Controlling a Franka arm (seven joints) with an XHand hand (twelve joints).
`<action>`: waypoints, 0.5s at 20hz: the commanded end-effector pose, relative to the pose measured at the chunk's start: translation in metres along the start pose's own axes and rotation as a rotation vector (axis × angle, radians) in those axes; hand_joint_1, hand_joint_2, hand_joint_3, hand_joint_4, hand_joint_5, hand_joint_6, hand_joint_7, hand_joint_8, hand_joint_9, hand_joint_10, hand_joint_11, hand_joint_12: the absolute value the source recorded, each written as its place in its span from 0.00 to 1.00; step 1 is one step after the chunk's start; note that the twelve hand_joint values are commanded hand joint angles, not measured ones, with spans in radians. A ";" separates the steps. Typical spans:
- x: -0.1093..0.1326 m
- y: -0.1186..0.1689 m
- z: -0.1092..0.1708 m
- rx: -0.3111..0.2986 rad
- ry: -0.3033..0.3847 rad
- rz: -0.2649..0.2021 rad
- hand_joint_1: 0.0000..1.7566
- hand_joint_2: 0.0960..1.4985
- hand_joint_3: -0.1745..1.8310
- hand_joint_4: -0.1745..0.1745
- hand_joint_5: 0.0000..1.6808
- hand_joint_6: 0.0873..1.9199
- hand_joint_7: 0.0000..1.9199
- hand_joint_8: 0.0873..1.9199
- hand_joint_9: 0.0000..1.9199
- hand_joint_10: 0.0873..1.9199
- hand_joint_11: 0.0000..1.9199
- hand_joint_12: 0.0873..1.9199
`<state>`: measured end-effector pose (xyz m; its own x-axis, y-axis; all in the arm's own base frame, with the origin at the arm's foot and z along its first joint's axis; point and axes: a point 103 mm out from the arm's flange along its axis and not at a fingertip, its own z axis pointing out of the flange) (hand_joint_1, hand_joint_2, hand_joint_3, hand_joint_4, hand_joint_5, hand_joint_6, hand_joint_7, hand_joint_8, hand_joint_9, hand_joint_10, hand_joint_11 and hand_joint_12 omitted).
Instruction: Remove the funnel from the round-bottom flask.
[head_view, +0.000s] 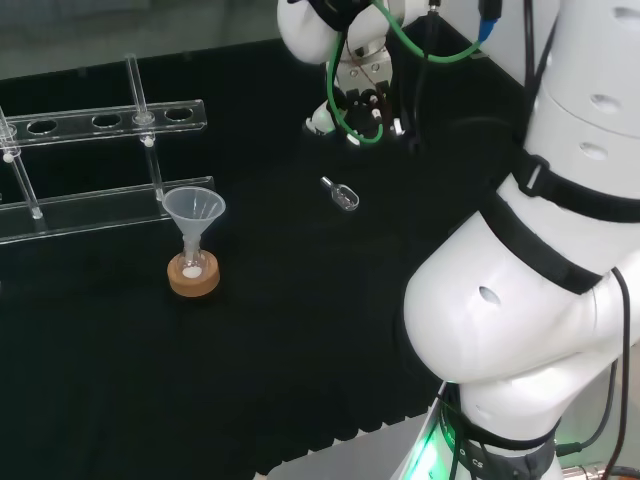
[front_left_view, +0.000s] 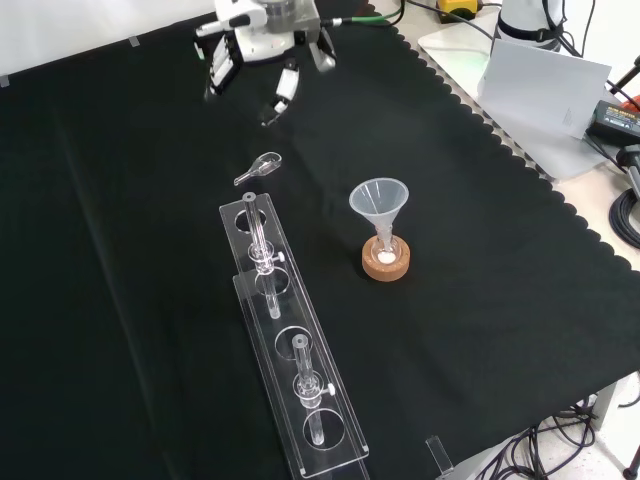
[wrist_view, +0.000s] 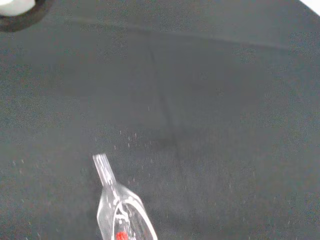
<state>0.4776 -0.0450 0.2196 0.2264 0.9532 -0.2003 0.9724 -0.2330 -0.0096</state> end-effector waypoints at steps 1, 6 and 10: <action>-0.007 -0.027 -0.038 -0.065 0.058 -0.033 0.36 0.33 0.29 0.69 0.44 0.00 0.47 0.00 0.47 0.00 0.00 0.78; 0.004 -0.052 -0.069 -0.119 0.127 -0.068 0.35 0.33 0.28 0.66 0.41 0.00 0.45 0.00 0.45 0.00 0.00 0.77; 0.022 -0.066 -0.083 -0.083 0.159 -0.133 0.32 0.33 0.27 0.65 0.32 0.00 0.37 0.00 0.37 0.00 0.00 0.73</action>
<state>0.4490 -0.0270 0.2836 0.1901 0.9754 -0.1119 0.9791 -0.1798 0.0954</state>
